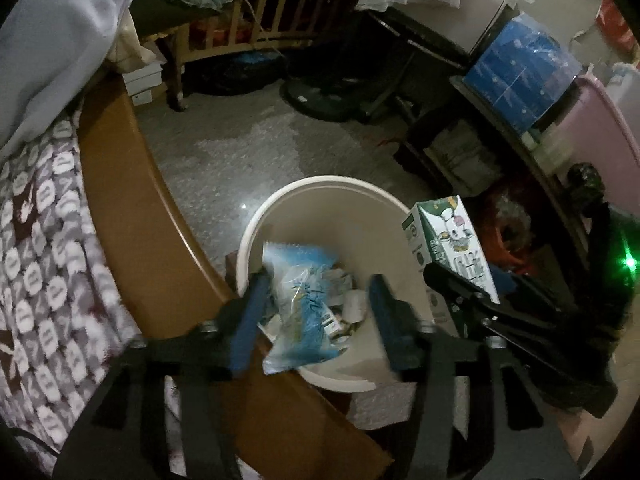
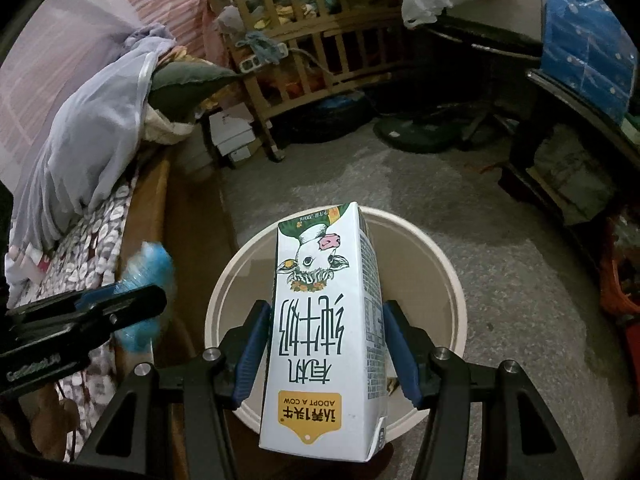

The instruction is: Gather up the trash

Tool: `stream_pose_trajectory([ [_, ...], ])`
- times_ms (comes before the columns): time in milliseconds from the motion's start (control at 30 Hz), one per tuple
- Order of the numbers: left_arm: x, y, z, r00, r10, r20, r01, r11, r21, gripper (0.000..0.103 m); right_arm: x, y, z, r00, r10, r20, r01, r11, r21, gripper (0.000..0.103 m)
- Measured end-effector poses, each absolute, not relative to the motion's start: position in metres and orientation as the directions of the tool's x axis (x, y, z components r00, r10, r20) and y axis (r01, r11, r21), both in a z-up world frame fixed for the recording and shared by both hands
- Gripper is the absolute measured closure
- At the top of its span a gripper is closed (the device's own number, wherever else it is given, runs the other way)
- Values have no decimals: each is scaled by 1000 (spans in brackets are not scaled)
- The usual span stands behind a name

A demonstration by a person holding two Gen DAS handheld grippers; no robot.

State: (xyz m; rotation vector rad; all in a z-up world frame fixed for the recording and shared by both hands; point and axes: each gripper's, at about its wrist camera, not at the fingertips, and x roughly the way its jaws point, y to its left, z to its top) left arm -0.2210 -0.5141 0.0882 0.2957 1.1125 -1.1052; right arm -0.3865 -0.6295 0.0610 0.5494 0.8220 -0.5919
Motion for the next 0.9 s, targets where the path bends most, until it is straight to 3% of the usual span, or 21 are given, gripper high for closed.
stream_pose_trajectory([
  [333, -229, -490, 103, 135, -571, -810, 825, 517, -228, 41, -392, -616, 62, 561, -275, -781, 672, 702, 235, 47],
  [500, -233, -468, 116, 225, -592, -774, 819, 545, -178, 41, -394, -596, 80, 600, -335, -727, 662, 718, 215, 38],
  [900, -244, -415, 163, 359, -671, -649, 804, 576, -151, 41, -410, -551, 141, 656, -475, -587, 666, 729, 155, 37],
])
